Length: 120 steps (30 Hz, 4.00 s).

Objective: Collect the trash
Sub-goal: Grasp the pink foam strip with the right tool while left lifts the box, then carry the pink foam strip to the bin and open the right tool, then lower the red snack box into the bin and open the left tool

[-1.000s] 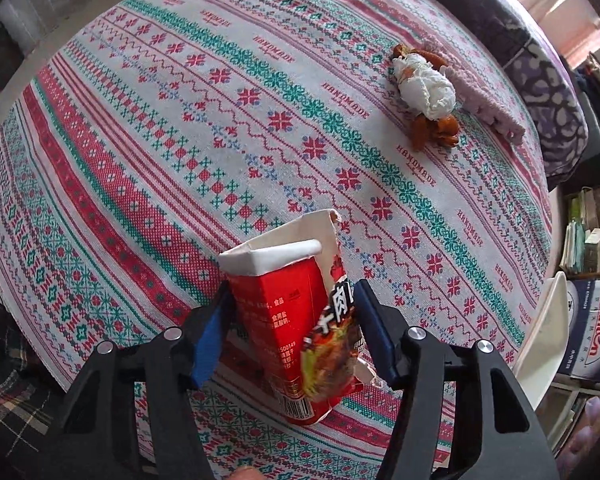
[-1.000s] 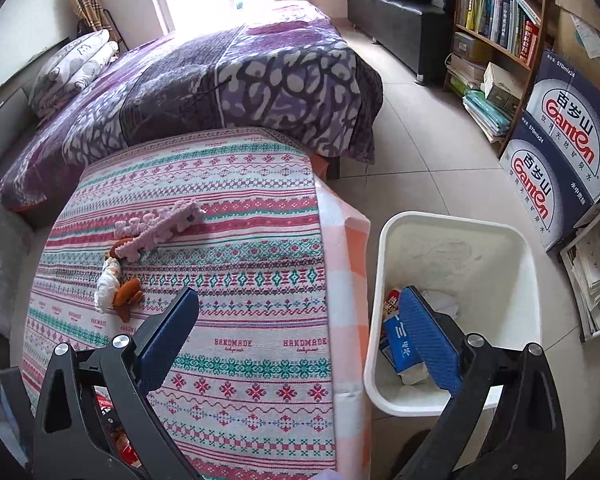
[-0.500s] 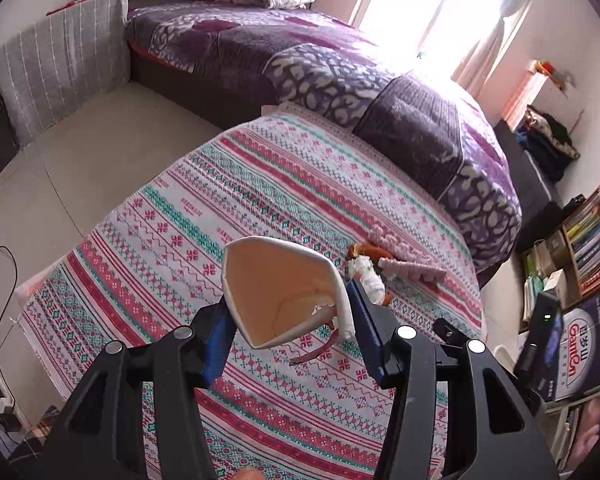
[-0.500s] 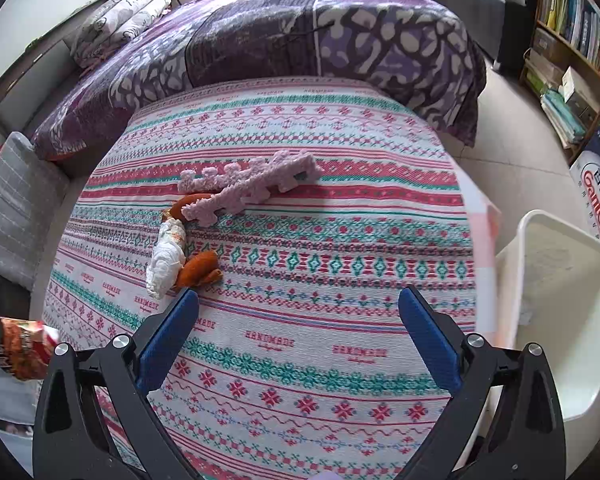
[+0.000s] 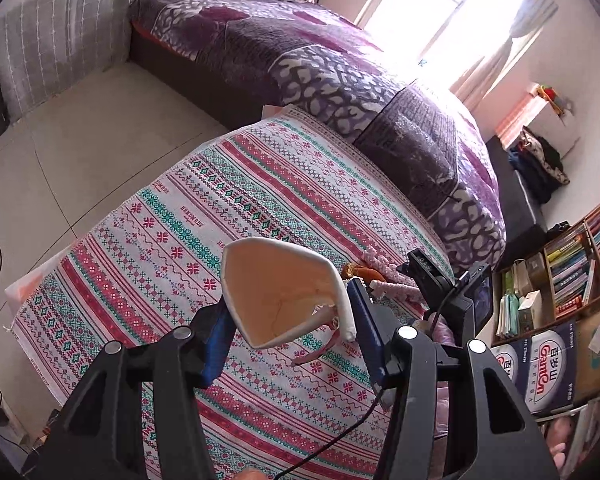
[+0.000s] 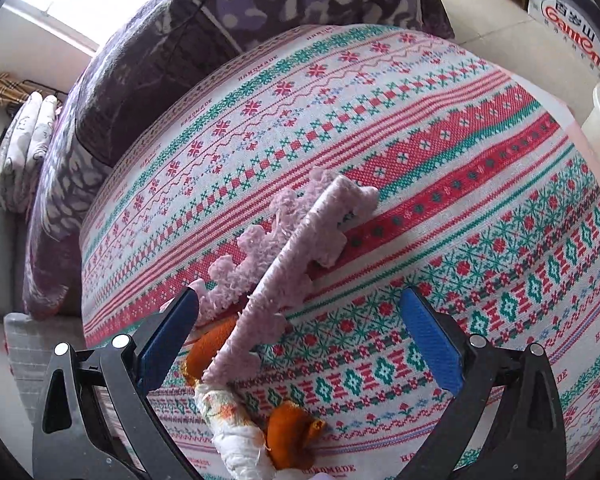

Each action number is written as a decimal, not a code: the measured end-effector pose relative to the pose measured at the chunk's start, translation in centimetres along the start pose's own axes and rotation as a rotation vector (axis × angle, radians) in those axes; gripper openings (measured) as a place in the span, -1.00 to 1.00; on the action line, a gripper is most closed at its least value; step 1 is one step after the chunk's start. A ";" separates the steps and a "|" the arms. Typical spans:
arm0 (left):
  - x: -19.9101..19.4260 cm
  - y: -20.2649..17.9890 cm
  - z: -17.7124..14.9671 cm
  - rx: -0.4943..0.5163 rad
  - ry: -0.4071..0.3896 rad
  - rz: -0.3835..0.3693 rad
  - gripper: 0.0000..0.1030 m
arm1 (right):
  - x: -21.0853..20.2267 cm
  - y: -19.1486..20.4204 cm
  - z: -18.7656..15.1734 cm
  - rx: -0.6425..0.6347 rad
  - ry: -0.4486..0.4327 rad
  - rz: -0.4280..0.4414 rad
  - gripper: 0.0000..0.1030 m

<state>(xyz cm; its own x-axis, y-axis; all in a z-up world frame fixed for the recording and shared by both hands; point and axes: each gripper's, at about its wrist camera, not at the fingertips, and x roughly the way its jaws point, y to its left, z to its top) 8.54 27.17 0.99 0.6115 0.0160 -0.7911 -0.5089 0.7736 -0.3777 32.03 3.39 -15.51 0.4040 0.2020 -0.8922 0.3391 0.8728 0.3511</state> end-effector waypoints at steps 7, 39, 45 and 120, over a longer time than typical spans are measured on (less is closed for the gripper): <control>0.0 1.4 0.5 -0.029 -0.004 0.027 0.04 | -0.2 1.4 -1.8 -0.194 -0.045 -0.059 0.20; -3.9 -5.1 -2.3 0.200 -0.394 0.103 0.04 | -24.8 -6.6 -6.6 -0.564 -0.600 0.120 -0.76; -2.8 -6.9 -3.8 0.244 -0.386 0.117 0.04 | -25.5 -7.9 -6.6 -0.556 -0.627 0.110 -0.76; 3.4 -29.4 -21.7 0.682 -0.131 -0.202 0.04 | -30.9 -34.0 2.5 0.096 -0.576 -0.129 0.77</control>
<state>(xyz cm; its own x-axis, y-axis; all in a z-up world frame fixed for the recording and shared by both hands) 12.46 -9.27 -0.96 0.7430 -0.1266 -0.6572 0.0869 0.9919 -0.0928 10.18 -33.66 0.81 0.7412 -0.1997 -0.6409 0.4805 0.8245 0.2988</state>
